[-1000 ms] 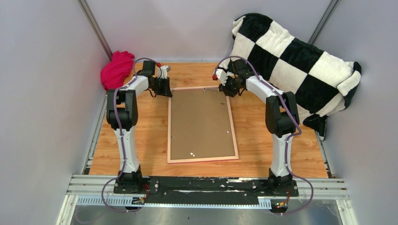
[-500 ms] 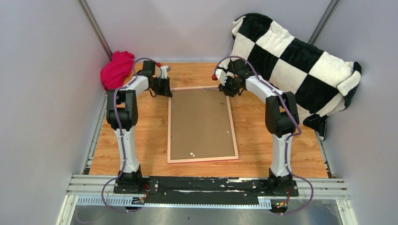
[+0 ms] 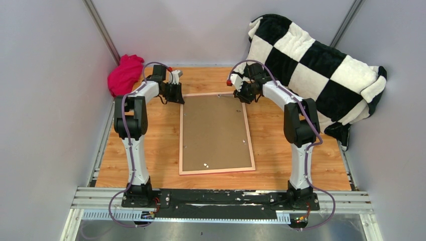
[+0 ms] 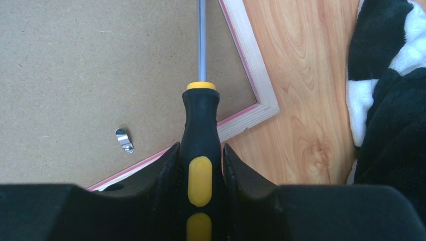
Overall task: Take the photo out of the frame
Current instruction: Release the photo frame item from the photo frame.
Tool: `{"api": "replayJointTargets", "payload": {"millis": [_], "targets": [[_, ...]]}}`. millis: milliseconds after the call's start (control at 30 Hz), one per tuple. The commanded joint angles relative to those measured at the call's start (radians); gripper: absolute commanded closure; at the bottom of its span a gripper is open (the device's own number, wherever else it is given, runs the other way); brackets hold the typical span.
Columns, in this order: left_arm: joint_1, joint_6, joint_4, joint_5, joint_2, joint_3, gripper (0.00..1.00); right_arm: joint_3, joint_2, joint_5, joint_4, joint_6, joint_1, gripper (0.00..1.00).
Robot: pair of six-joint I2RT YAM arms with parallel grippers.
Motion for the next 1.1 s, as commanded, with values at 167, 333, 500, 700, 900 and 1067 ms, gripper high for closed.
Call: {"api": "replayJointTargets", "payload": {"millis": [167, 333, 500, 700, 900, 1067], "targets": [[-0.006, 0.032, -0.082, -0.013, 0.069, -0.018, 1.00, 0.023, 0.017, -0.034, -0.039, -0.002, -0.010, 1.00], [-0.006, 0.032, -0.082, -0.013, 0.068, -0.019, 1.00, 0.022, 0.033, -0.023, -0.039, -0.005, 0.020, 1.00], [-0.006, 0.032, -0.082, -0.013, 0.068, -0.019, 1.00, 0.020, 0.030, 0.002, -0.040, -0.016, 0.028, 1.00], [-0.004, 0.032, -0.082, -0.011, 0.069, -0.019, 1.00, 0.022, 0.014, -0.017, -0.039, -0.003, 0.003, 1.00], [-0.005, 0.032, -0.082, -0.011, 0.069, -0.019, 1.00, 0.018, 0.032, -0.014, -0.040, -0.001, 0.039, 1.00], [-0.005, 0.032, -0.082, -0.011, 0.069, -0.018, 1.00, 0.016, 0.026, 0.010, -0.040, -0.018, 0.041, 1.00]]}}
